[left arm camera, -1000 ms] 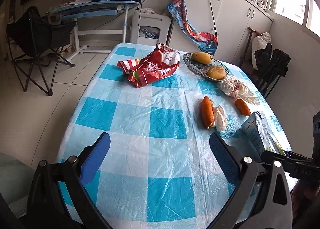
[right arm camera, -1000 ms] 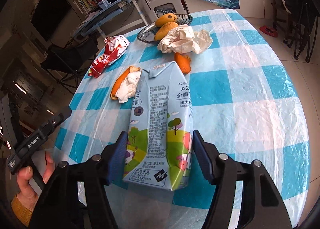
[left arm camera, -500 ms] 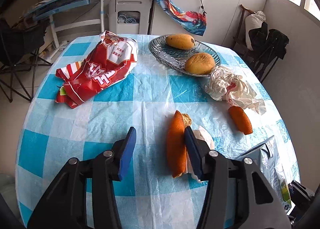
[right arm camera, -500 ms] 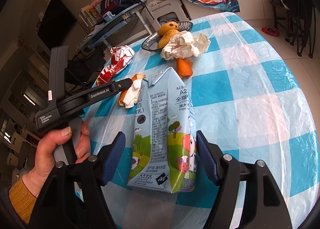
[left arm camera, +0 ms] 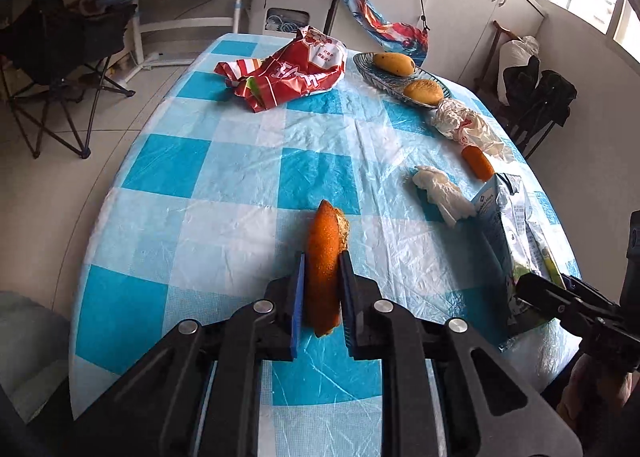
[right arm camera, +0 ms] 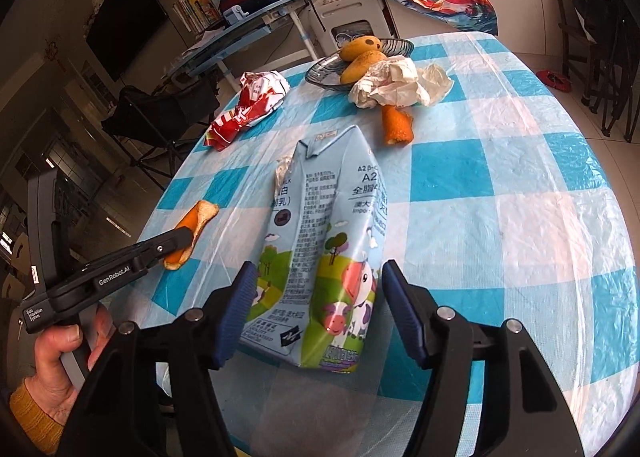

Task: Collect trash
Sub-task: 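Lift the milk carton with the right tool while the left tool lifts the carrot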

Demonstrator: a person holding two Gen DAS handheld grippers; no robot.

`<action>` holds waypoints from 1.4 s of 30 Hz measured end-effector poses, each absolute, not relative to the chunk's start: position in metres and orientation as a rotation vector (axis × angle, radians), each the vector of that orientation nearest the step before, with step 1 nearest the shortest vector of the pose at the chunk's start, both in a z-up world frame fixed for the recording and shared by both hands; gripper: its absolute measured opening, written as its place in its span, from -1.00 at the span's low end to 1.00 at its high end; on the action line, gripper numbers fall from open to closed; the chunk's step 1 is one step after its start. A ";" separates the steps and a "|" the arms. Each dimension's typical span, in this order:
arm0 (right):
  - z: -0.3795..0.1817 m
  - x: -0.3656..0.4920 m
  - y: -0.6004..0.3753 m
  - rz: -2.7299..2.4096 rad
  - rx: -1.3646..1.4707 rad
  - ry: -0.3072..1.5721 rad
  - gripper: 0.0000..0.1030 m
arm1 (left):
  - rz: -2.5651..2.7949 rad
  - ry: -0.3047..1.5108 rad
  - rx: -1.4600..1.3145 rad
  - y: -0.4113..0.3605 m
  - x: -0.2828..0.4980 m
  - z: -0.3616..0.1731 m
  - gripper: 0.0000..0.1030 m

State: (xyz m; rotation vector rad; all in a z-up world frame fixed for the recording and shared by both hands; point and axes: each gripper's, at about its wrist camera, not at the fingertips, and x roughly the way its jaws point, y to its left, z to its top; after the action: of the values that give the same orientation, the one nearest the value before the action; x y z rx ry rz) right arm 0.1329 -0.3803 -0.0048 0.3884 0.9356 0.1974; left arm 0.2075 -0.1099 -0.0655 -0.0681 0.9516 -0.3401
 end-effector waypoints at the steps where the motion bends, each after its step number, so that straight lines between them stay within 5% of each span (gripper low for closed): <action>1: -0.004 0.133 -0.379 0.186 0.373 0.930 0.31 | -0.335 0.953 -0.074 -0.106 0.205 -0.066 -0.68; 4: -0.002 0.132 -0.376 0.165 0.334 0.917 0.38 | -0.329 0.951 -0.076 -0.106 0.203 -0.067 -0.60; 8: -0.005 0.136 -0.376 0.145 0.331 0.914 0.49 | -0.347 0.937 -0.028 -0.121 0.202 -0.066 -0.14; 11: -0.008 0.141 -0.372 0.135 0.332 0.910 0.51 | -0.332 0.914 0.028 -0.132 0.197 -0.067 -0.05; 14: -0.008 0.142 -0.367 0.139 0.308 0.911 0.51 | -0.335 0.899 0.054 -0.136 0.194 -0.067 -0.09; 16: -0.008 0.141 -0.367 0.134 0.287 0.915 0.39 | -0.349 0.900 0.058 -0.135 0.192 -0.067 -0.48; 18: -0.008 0.141 -0.370 0.143 0.305 0.916 0.29 | -0.364 0.908 0.043 -0.132 0.191 -0.067 -0.64; 42: 0.004 0.094 -0.378 0.280 0.622 0.809 0.24 | -0.329 0.852 -0.075 -0.078 0.126 -0.048 -0.67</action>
State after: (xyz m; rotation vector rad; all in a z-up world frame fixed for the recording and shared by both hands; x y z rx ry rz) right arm 0.0938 -0.3779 0.0036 0.6215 0.8094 0.2803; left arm 0.1260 -0.0779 -0.0479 -0.0751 0.8521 -0.3288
